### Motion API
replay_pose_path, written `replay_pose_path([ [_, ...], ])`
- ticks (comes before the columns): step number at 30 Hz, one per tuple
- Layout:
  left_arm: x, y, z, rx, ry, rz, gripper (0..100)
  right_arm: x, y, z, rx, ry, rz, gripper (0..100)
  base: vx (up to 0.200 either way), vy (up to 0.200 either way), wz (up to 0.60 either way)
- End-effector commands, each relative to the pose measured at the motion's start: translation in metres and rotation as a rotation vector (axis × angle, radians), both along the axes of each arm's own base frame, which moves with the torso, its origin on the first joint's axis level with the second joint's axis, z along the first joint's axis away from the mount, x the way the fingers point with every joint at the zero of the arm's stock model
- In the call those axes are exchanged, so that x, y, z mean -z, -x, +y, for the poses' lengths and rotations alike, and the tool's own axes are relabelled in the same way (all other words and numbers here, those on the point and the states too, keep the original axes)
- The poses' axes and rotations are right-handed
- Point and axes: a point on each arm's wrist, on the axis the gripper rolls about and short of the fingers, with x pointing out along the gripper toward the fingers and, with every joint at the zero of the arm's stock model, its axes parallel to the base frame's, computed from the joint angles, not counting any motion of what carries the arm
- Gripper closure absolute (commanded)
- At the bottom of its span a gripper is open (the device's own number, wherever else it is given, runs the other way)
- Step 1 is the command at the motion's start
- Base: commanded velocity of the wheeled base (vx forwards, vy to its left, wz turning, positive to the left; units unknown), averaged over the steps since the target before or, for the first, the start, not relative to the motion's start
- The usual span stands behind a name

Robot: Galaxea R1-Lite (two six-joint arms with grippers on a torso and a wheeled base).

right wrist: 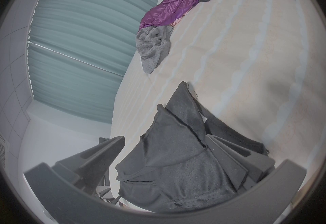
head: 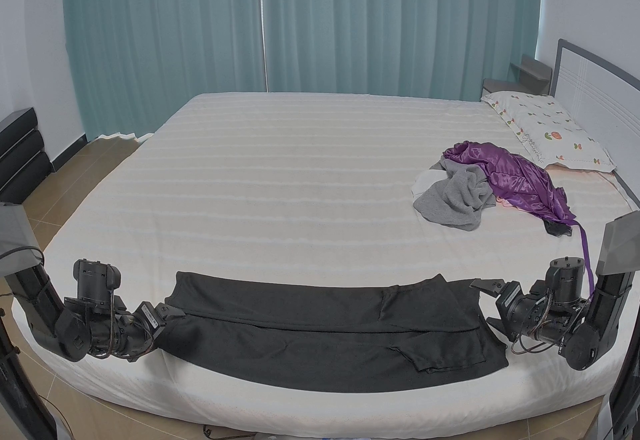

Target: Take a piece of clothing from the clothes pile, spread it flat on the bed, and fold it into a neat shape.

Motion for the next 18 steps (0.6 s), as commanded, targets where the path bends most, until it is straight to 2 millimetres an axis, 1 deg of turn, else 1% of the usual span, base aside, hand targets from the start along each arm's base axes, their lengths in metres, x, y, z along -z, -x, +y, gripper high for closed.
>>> replay_pose_path([
  [1,0.018,0.004,0.001,0.012,-0.042,0.050,0,0.003,0.001,0.000,-0.002,0.002,0.014,0,0.000,0.000,0.00],
  [6,0.024,0.000,0.001,-0.001,-0.066,0.044,0,0.005,0.000,0.000,-0.001,0.002,0.011,0,0.000,0.000,0.00],
  [12,0.022,-0.009,0.002,-0.027,-0.079,0.019,0,0.005,0.000,0.001,-0.004,0.002,0.013,0,0.000,0.000,0.00],
  [18,0.028,-0.011,0.002,-0.037,-0.086,0.040,0,0.006,0.000,0.001,-0.004,0.002,0.014,0,0.000,0.000,0.00],
])
